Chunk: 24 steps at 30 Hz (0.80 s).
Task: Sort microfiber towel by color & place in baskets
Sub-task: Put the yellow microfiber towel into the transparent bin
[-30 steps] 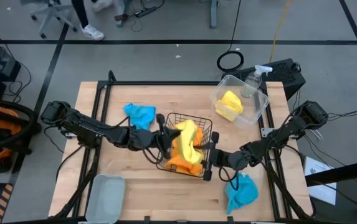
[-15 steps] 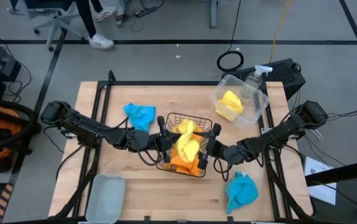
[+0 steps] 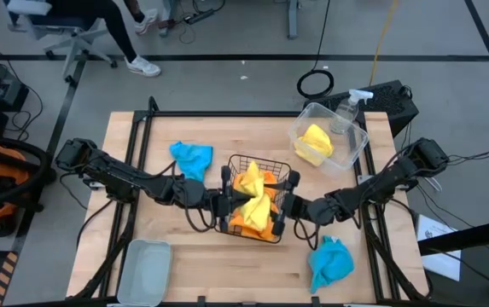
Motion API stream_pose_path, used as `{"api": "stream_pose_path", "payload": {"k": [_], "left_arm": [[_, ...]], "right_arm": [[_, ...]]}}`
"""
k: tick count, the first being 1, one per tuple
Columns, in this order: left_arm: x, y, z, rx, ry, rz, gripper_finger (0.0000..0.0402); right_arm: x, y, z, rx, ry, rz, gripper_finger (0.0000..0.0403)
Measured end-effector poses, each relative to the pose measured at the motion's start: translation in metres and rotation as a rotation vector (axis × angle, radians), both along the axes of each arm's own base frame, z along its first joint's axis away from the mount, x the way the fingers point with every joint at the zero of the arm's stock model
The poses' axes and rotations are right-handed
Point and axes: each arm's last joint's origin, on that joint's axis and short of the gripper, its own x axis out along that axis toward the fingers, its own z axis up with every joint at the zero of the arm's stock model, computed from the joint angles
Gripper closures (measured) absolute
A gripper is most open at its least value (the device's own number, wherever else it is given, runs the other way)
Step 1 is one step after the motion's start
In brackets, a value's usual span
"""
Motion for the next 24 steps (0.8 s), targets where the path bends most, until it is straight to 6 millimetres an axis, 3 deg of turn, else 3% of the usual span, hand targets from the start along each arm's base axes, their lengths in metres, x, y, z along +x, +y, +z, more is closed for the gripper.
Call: {"api": "stream_pose_path", "payload": {"k": [7, 13, 19, 24], "left_arm": [[0.000, 0.002, -0.002, 0.015, 0.021, -0.012, 0.0397], [0.001, 0.001, 0.000, 0.005, 0.000, -0.155, 0.0397], [0.002, -0.001, 0.005, 0.088, -0.056, -0.245, 0.0397], [0.002, -0.003, 0.010, 0.090, -0.112, -0.306, 0.0398]], "right_arm": [[-0.008, 0.016, 0.005, -0.093, -0.016, -0.002, 0.0076], [-0.005, 0.015, 0.008, -0.085, -0.037, 0.090, 0.0055], [0.001, 0.009, 0.007, -0.037, -0.040, 0.215, 0.0099], [0.004, 0.003, 0.006, -0.025, -0.033, 0.257, 0.0183]]}}
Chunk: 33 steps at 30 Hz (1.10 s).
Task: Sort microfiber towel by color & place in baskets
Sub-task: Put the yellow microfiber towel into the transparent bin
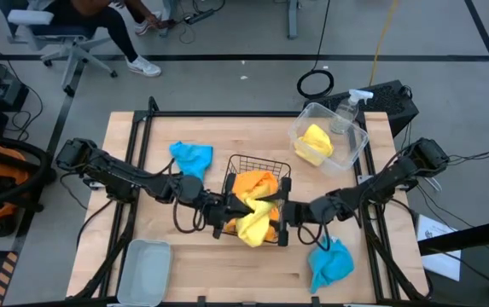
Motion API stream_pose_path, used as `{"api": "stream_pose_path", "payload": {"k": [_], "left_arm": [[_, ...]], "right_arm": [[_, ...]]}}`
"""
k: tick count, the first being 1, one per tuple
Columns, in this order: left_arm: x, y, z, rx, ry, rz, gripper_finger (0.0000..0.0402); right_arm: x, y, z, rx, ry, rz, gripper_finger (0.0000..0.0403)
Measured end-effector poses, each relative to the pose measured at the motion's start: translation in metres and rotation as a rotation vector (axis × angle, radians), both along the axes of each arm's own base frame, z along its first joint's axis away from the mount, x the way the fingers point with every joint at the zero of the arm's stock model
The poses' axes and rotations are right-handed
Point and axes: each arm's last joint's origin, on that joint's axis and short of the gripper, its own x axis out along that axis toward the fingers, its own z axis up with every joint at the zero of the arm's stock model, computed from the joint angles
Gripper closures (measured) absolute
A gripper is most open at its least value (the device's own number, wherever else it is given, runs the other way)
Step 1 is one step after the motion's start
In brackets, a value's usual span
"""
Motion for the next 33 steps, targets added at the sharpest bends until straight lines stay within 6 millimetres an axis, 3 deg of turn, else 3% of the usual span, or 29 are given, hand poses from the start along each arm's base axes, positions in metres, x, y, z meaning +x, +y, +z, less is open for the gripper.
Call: {"api": "stream_pose_path", "payload": {"k": [7, 9, 16, 23, 33], "left_arm": [[0.001, 0.003, -0.002, -0.059, 0.030, 0.091, 0.0375], [0.001, 0.004, -0.002, -0.080, 0.042, 0.145, 0.0355], [-0.006, 0.012, -0.006, -0.063, 0.140, 0.346, 0.0259], [-0.021, 0.012, -0.009, -0.117, 0.295, 0.340, 0.0171], [-0.022, -0.002, -0.016, -0.155, 0.353, 0.234, 0.0151]], "right_arm": [[0.001, -0.001, -0.001, -0.024, 0.010, 0.043, 0.0362], [0.000, 0.000, -0.001, -0.039, 0.015, 0.044, 0.0388], [-0.006, 0.006, -0.004, -0.056, 0.051, -0.062, 0.0378], [-0.018, 0.015, 0.005, -0.060, 0.028, -0.127, 0.0395], [-0.039, 0.017, 0.024, -0.103, -0.003, -0.300, 0.0386]]}}
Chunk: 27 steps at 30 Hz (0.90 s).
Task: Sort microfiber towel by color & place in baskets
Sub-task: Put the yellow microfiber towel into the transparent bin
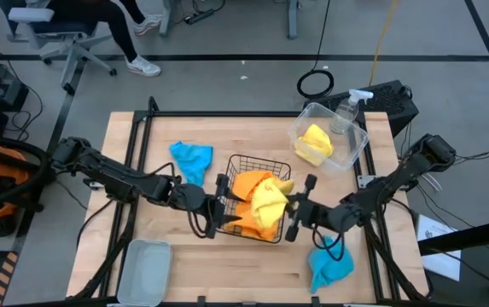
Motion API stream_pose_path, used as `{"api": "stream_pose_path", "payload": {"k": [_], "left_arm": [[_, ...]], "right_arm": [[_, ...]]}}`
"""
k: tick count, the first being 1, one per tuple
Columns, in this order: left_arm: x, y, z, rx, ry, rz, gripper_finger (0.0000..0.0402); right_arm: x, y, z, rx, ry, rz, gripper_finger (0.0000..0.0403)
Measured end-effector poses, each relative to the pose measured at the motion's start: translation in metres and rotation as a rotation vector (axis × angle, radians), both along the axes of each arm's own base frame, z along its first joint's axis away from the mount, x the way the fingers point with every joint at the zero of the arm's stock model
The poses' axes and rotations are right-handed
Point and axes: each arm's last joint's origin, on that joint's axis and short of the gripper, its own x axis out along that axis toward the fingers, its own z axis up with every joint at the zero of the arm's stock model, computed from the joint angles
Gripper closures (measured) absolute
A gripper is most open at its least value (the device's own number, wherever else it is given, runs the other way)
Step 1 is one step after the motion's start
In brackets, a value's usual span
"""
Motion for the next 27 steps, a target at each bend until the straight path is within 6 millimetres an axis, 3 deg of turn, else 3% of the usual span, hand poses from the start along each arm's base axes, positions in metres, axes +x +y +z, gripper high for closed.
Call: {"api": "stream_pose_path", "payload": {"k": [7, 13, 16, 22, 27], "left_arm": [[0.000, 0.000, 0.000, -0.014, 0.006, -0.020, 0.0151], [0.000, 0.000, 0.000, -0.015, 0.005, -0.021, 0.0151], [0.000, 0.000, 0.000, -0.015, 0.005, -0.020, 0.0151], [0.000, 0.000, 0.000, -0.015, 0.006, -0.019, 0.0151], [0.000, 0.000, 0.000, -0.014, 0.007, -0.019, 0.0151]], "right_arm": [[-0.021, -0.014, 0.016, -0.049, 0.045, -0.070, 0.0385], [-0.054, -0.043, 0.038, -0.139, 0.088, -0.377, 0.0386], [-0.071, -0.060, 0.044, -0.076, 0.060, -0.430, 0.0389], [-0.092, -0.085, 0.023, 0.197, 0.019, -0.482, 0.0390], [-0.099, -0.109, 0.008, 0.284, 0.007, -0.659, 0.0390]]}}
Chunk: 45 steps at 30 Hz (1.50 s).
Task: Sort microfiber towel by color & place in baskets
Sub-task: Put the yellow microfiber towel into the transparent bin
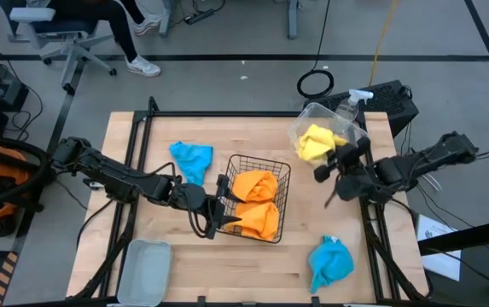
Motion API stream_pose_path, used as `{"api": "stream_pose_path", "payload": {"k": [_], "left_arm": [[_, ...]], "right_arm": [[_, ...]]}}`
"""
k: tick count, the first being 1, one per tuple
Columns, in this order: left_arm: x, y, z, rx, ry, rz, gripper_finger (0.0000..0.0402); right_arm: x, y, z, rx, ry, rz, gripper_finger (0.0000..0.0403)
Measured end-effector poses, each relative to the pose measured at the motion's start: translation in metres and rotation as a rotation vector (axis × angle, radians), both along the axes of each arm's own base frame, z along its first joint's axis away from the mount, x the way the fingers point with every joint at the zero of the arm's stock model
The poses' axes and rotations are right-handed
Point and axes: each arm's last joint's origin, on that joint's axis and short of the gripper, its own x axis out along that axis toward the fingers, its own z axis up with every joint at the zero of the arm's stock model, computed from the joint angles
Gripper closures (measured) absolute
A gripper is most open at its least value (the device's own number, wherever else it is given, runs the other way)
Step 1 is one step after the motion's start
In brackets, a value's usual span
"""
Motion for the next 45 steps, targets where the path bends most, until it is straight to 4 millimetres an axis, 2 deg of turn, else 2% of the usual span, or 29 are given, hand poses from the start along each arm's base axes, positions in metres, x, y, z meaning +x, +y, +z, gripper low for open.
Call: {"api": "stream_pose_path", "payload": {"k": [5, 9, 15, 23, 30, 34, 38, 45], "left_arm": [[0.000, 0.000, 0.000, 0.000, 0.000, 0.000, 0.0151], [0.000, 0.000, 0.000, -0.004, 0.003, 0.002, 0.0151], [0.000, 0.000, -0.001, -0.021, 0.014, 0.009, 0.0151], [-0.001, 0.000, -0.002, -0.019, 0.024, 0.006, 0.0151], [-0.002, -0.001, -0.004, -0.035, 0.051, -0.005, 0.0151], [-0.002, -0.001, -0.005, -0.048, 0.064, 0.001, 0.0151], [-0.004, -0.001, -0.008, -0.054, 0.104, 0.002, 0.0151], [-0.004, 0.000, -0.009, -0.052, 0.112, 0.003, 0.0151]], "right_arm": [[0.001, -0.032, 0.005, 0.057, 0.086, -0.100, 0.0390], [-0.003, -0.059, 0.001, 0.131, 0.189, -0.164, 0.0390], [-0.011, -0.083, -0.008, 0.280, 0.287, -0.205, 0.0390], [-0.012, -0.097, -0.025, 0.397, 0.388, -0.262, 0.0385], [-0.001, -0.104, -0.051, 0.418, 0.451, -0.271, 0.0383], [0.005, -0.106, -0.058, 0.418, 0.461, -0.282, 0.0376], [0.007, -0.107, -0.060, 0.425, 0.457, -0.292, 0.0346], [0.002, -0.107, -0.057, 0.384, 0.442, -0.327, 0.0265]]}}
